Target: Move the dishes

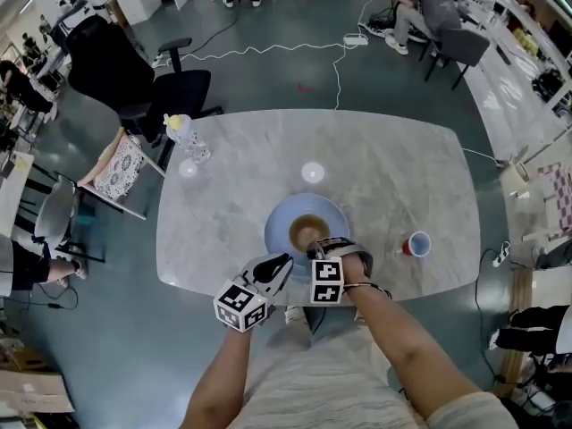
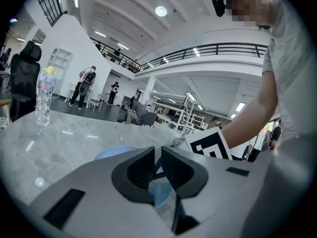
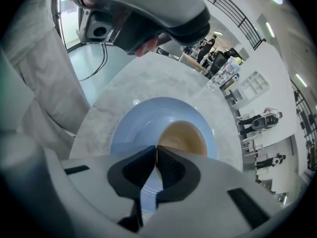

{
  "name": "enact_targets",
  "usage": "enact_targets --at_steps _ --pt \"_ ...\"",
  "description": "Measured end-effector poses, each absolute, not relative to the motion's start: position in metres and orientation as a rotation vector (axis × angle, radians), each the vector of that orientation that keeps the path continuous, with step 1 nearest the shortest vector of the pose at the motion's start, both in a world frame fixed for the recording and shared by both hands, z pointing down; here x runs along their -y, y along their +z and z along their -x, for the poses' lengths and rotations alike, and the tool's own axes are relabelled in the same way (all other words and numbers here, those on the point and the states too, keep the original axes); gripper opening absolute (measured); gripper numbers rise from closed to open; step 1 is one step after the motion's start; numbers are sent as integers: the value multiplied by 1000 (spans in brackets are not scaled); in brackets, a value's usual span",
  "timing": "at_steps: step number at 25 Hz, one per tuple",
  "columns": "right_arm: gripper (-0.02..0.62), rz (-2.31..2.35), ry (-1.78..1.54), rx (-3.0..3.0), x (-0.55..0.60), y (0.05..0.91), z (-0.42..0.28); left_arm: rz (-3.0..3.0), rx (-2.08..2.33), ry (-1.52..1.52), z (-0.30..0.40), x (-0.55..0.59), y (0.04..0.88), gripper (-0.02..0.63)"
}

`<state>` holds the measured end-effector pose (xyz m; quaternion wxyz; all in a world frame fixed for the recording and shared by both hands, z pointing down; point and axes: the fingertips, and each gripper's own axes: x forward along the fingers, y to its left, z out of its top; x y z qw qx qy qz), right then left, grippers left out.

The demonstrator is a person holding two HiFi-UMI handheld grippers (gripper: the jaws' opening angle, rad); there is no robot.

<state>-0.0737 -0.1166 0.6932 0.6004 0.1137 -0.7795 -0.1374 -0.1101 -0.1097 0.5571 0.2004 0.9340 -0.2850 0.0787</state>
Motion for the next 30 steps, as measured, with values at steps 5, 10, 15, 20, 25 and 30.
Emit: enact_targets --at_steps 5,10,15,20,25,30 --pt "29 -258 -320 1838 113 692 79 -2612 794 228 107 107 555 55" --pt "75 -270 -269 1871 113 693 81 -2618 787 237 104 109 555 55" --pt "108 -319 -169 1951 112 688 80 -2623 780 253 99 110 556 55" --pt "115 -406 15 2085 111 669 84 -2621 771 254 94 112 554 55" --pt "115 -517 165 2203 112 644 77 -2634 765 248 83 116 547 55" --pt "115 -607 151 2253 114 619 55 -2659 731 247 59 116 541 55"
